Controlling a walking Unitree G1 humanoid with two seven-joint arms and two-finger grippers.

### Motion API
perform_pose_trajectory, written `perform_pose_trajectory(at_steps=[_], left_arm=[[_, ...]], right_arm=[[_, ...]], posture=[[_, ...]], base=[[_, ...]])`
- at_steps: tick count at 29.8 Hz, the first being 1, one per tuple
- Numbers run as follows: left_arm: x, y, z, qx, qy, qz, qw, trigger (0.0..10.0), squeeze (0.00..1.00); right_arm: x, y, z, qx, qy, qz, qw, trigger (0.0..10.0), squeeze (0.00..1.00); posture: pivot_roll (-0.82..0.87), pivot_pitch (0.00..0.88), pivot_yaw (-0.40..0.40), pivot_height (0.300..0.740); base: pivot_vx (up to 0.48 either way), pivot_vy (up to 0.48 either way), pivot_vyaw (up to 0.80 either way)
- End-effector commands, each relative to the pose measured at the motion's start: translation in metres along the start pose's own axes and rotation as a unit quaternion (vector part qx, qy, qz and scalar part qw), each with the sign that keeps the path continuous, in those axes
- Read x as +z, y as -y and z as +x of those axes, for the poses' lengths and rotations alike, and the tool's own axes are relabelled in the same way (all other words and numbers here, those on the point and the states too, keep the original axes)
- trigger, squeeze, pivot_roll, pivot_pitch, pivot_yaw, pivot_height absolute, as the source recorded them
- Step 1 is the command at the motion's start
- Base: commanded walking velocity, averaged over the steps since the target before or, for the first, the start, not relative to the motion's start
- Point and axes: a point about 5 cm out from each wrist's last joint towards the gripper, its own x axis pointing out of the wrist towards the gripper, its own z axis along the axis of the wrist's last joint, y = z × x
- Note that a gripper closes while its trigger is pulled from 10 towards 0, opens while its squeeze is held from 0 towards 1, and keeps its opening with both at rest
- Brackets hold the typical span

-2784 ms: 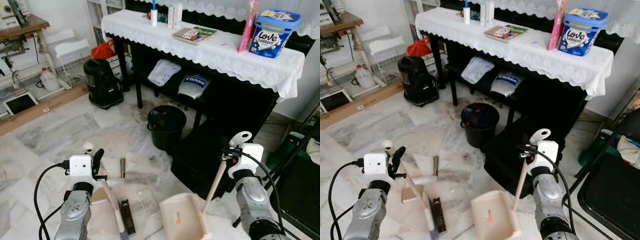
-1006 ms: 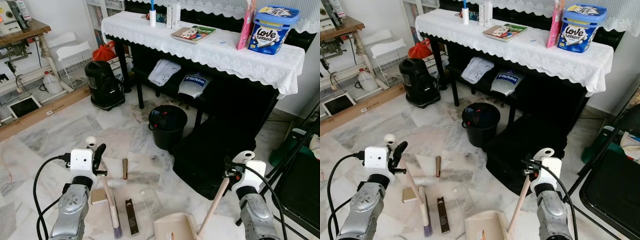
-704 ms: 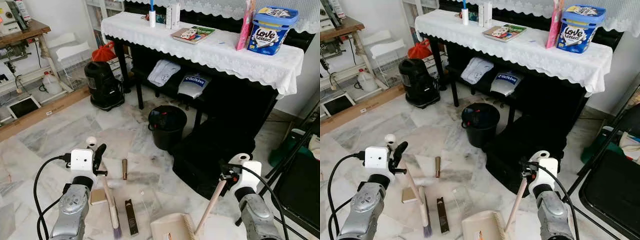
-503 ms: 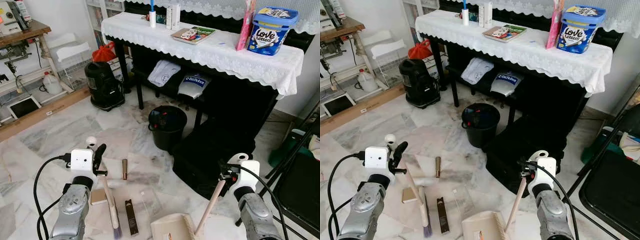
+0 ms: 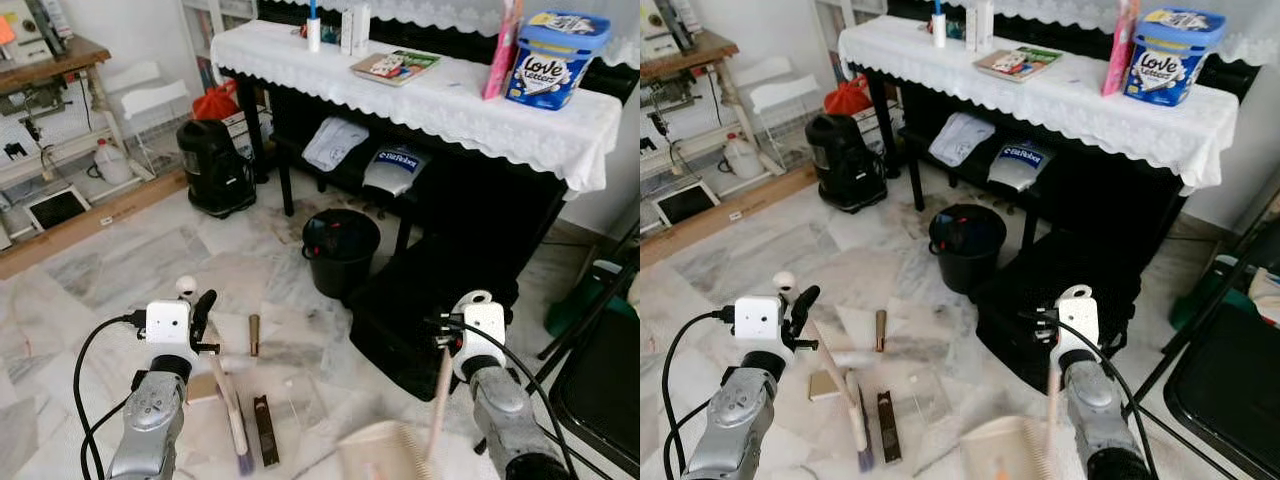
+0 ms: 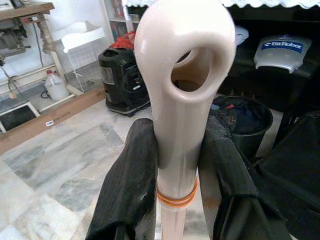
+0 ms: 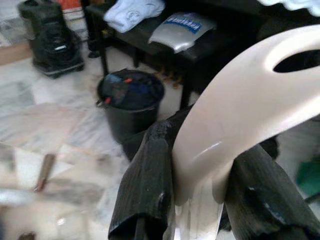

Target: Sweep floor

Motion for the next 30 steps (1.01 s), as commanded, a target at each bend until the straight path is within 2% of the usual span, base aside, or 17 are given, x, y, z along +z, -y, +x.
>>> perform_pose_trajectory(at_steps=[1, 11, 16, 18, 20, 30], left_arm=[[0.003, -0.002, -0.002, 0.009, 0.011, 0.001, 1.000, 10.0, 0.00], [0.002, -0.003, -0.007, 0.016, 0.011, 0.002, 1.000, 10.0, 0.00], [0.002, -0.003, -0.009, 0.015, 0.012, 0.001, 1.000, 10.0, 0.00], [0.002, -0.003, -0.009, 0.014, 0.012, 0.002, 1.000, 10.0, 0.00], [0.004, -0.003, -0.008, 0.008, 0.014, 0.003, 1.000, 10.0, 0.00], [0.010, -0.004, -0.007, 0.000, 0.019, 0.007, 1.000, 10.0, 0.00]], right_arm=[[0.002, -0.004, 0.004, 0.003, -0.004, -0.007, 1.000, 10.0, 0.00], [0.012, -0.004, 0.010, -0.005, 0.013, -0.010, 1.000, 10.0, 0.00], [0.015, -0.003, 0.011, -0.015, 0.031, 0.040, 0.999, 10.0, 0.00], [0.016, -0.003, 0.011, -0.014, 0.033, 0.043, 0.998, 10.0, 0.00], [0.019, -0.005, 0.011, -0.012, 0.054, 0.078, 0.995, 10.0, 0.00], [0.019, -0.010, 0.011, -0.009, 0.060, 0.087, 0.994, 10.0, 0.00]], posture=[[-0.04, 0.000, 0.011, 0.740], [-0.03, 0.000, 0.003, 0.740], [-0.03, 0.000, 0.006, 0.740], [-0.03, 0.000, 0.011, 0.740], [-0.03, 0.000, 0.021, 0.740], [-0.02, 0.007, 0.045, 0.740]], base=[[0.000, 0.000, 0.00], [0.000, 0.000, 0.00], [0.000, 0.000, 0.00], [0.000, 0.000, 0.00], [0.000, 0.000, 0.00], [0.000, 0.000, 0.00]])
